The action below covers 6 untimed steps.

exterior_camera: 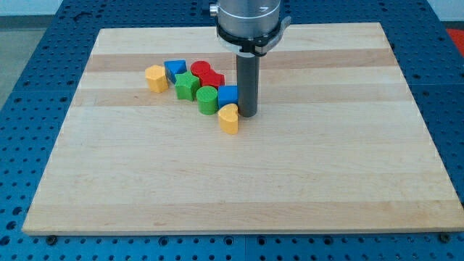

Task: Push the blue cube along with green circle a bit left

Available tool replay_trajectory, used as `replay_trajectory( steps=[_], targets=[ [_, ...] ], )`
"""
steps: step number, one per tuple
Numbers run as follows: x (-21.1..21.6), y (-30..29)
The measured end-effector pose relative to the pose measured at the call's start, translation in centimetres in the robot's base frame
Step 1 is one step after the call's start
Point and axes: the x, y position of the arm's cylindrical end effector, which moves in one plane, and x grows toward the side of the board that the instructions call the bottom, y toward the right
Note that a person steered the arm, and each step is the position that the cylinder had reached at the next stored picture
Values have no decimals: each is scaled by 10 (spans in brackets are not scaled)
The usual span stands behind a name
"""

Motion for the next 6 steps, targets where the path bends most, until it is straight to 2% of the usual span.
replay_trajectory(
  steps=[3, 6],
  targets=[
    [-30, 8],
    [-30, -46]
  ],
)
